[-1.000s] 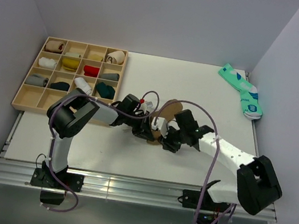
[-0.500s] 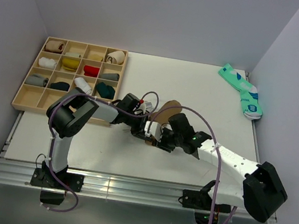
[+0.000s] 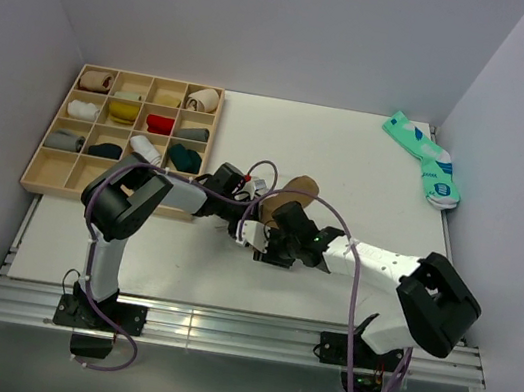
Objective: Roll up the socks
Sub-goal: Roll the sock at the center of the board.
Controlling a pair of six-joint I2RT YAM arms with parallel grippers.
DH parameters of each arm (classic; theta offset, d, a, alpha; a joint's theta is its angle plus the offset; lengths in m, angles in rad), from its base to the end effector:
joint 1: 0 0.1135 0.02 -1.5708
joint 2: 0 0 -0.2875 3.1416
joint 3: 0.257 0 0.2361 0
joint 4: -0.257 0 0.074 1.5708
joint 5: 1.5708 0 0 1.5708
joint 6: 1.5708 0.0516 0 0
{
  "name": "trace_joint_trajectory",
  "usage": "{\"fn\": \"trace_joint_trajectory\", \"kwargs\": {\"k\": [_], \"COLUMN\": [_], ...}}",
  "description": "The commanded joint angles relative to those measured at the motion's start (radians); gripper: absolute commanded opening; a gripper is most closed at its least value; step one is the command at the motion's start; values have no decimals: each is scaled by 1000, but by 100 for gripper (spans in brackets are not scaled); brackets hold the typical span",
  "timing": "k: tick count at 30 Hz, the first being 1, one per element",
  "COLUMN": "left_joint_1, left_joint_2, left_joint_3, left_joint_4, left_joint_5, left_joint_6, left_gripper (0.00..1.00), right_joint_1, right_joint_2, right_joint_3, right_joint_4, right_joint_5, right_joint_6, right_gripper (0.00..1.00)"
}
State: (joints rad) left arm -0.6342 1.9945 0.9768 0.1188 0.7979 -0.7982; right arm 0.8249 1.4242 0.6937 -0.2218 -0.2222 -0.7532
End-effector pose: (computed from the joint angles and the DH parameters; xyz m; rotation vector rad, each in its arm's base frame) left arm 0.2824 -0.2536 0.1267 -0.1758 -2.7366 1.4846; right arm 0.1682 0.1988 0.1890 -1.8479 1.7082 0.3092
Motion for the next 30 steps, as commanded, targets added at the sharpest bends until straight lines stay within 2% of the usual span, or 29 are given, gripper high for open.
{"fn": "trace_joint_trajectory", "kwargs": {"k": [1,9,13,17,18,20,24,30], "left_joint_1": [4,8,18,28,30,34,41,47], "left_joint_2": [69,70,70,66,66,59,33,-23], "left_joint_3": [-36,-41,-49,-66,-69,-84,-107,-176], "left_joint_4": [-143,-127,-76,-38,-30,4,48,169], "left_joint_5": [-123,-112,-83,-62,-59,-51,-81,-137], "left_joint_6": [83,77,50,19,5,-12,-54,-139], "left_gripper": [0,0,7,13,18,20,32,35], "right_joint_1": [11,11,10,5,2,-4,-50,-162], "right_joint_2": [27,62,67,68,65,52,56,77], "right_joint_3": [36,24,20,30,32,29,68,130], "right_joint_4": [52,47,30,-8,-20,-28,-108,-218], "right_joint_5": [52,87,81,43,38,14,-78,-239], "right_joint_6": [-20,-15,2,38,49,52,57,38], "right_gripper": [47,47,45,40,37,29,25,20]}}
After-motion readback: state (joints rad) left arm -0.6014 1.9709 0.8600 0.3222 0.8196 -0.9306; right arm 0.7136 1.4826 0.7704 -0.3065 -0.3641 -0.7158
